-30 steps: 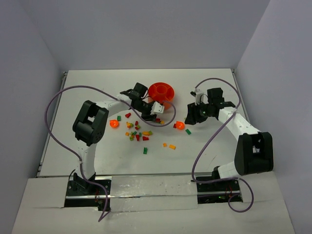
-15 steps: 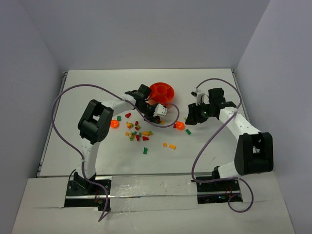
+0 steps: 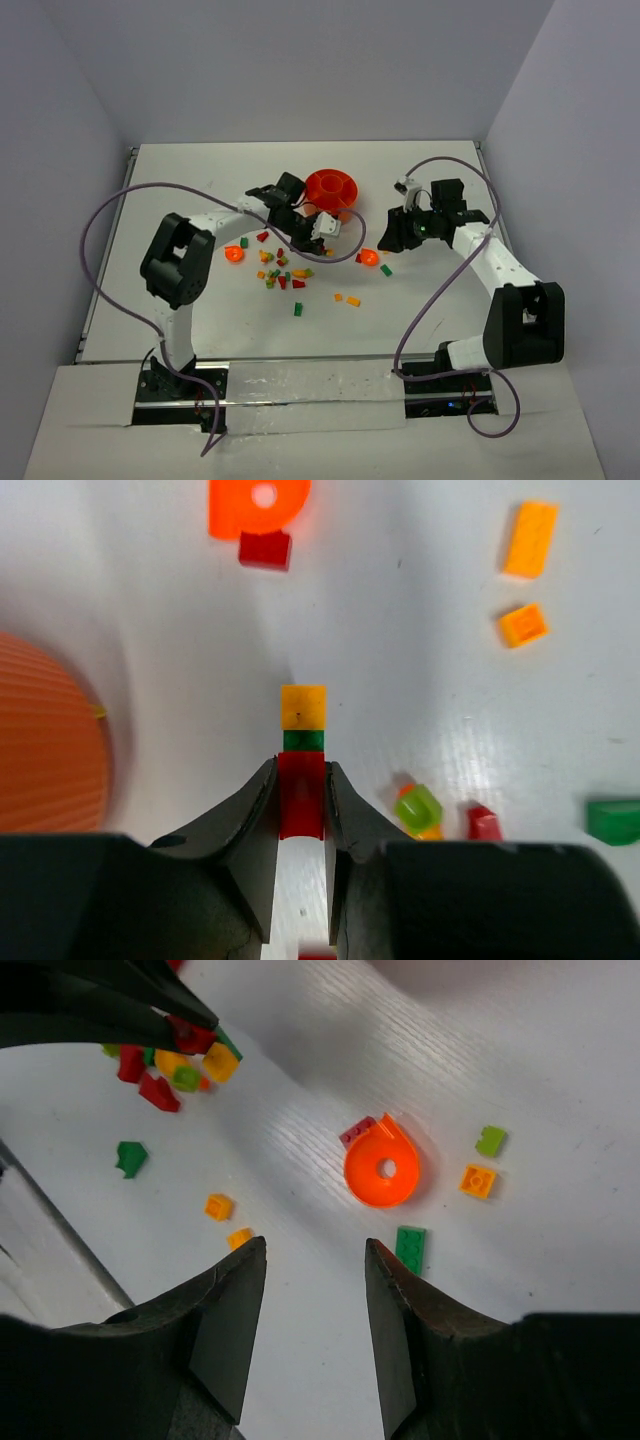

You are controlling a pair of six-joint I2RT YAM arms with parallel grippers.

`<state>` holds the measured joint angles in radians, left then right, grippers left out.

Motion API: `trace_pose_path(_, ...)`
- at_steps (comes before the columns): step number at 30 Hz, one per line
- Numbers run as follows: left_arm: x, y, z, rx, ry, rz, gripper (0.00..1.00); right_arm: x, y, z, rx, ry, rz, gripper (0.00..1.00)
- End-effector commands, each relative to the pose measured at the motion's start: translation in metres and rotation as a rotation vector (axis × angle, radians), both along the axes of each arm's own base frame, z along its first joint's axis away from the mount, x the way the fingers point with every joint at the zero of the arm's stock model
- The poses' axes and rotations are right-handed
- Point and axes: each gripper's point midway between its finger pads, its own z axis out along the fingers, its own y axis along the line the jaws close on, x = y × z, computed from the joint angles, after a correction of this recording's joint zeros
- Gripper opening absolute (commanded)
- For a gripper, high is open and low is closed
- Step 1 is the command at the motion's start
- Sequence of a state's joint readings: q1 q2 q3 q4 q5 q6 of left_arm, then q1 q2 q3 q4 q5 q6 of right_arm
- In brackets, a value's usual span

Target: Sort the legos into containers by color

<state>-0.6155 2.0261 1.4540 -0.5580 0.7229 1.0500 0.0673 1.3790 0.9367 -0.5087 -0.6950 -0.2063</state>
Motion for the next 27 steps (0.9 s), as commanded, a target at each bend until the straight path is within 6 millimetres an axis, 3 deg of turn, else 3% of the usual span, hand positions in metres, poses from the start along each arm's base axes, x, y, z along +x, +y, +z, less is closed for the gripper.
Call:
trace_pose_path(1,-0.026,-0.004,0.079,-0.089,-0.006,0.082,0.00,0.009,0.020,0.035,0.124,-0.069,0.005,0.51)
trace_pose_path(3,-0.039,-0.002,0.093,-0.101,-0.003,0.122,0.00,0.008,0.029,0.041,0.180,-0.035,-0.004,0.51)
trace_pose_path(7,-0.055,0.003,0.101,-0.071,0.018,0.236,0.00,0.007,0.052,0.051,0.304,0.043,-0.002,0.50)
trace_pose_path(10,-0.068,0.008,0.103,-0.042,0.068,0.280,0.00,0.005,0.072,0.069,0.372,0.026,0.049,0.49)
trace_pose_path(13,-0.085,0.006,0.108,-0.048,0.167,0.268,0.00,-0.009,0.095,0.083,0.360,-0.044,0.178,0.52)
trace_pose_path(17,-0.113,0.007,0.114,-0.059,0.300,0.227,0.00,-0.032,0.106,0.083,0.323,-0.107,0.351,0.54)
trace_pose_path(27,-0.134,0.000,0.131,-0.115,0.448,0.197,0.00,-0.067,0.118,0.079,0.358,-0.065,0.489,0.58)
